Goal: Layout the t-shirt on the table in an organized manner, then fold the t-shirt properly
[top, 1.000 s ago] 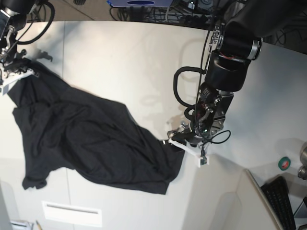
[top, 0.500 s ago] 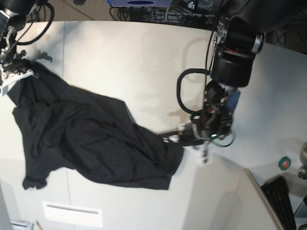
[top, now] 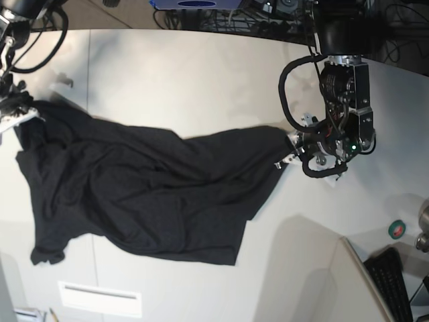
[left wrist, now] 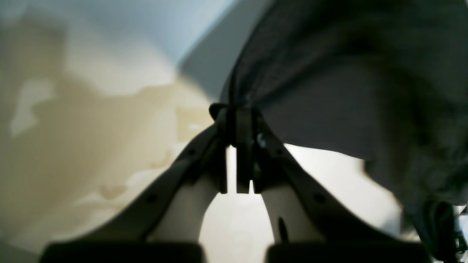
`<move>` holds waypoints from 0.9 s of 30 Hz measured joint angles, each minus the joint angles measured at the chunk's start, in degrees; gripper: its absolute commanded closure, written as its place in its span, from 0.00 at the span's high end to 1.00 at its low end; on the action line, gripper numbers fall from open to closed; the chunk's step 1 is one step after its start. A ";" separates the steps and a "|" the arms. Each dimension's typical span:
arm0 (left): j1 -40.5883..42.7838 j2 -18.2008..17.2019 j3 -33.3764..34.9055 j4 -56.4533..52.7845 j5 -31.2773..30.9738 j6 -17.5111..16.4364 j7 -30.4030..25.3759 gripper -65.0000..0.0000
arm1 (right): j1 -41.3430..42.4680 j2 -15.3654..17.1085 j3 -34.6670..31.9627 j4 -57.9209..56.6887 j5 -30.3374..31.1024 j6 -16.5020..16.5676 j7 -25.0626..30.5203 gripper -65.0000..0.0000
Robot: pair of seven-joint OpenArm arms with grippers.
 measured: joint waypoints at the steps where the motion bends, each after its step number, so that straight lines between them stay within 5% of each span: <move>1: -1.31 0.20 0.09 -2.21 -0.07 -0.11 -0.13 0.00 | 0.33 0.11 -0.11 0.00 0.20 0.00 0.50 0.00; 10: -5.01 0.96 -0.04 -10.10 -0.57 -0.35 -0.57 0.00 | 0.57 0.31 -0.09 -0.02 -0.11 0.00 0.15 0.00; 13: -4.39 1.01 -0.15 -9.53 -0.85 -0.39 -0.48 0.27 | 0.37 0.28 -0.09 -0.02 -0.20 0.00 0.17 0.00; 15: -3.04 1.09 -0.13 -6.64 -0.90 -0.33 -1.29 0.36 | 0.07 0.28 -0.09 -0.02 -0.09 0.00 0.17 0.00; 25: 6.45 1.64 -4.22 14.64 -1.53 -0.35 -3.76 0.37 | -0.26 0.28 -0.09 -0.02 -0.11 0.00 0.11 0.00; 27: 8.09 1.27 -6.32 17.03 -3.41 -2.71 -4.17 0.37 | -0.26 0.28 -0.09 -0.02 -0.09 0.00 0.15 0.00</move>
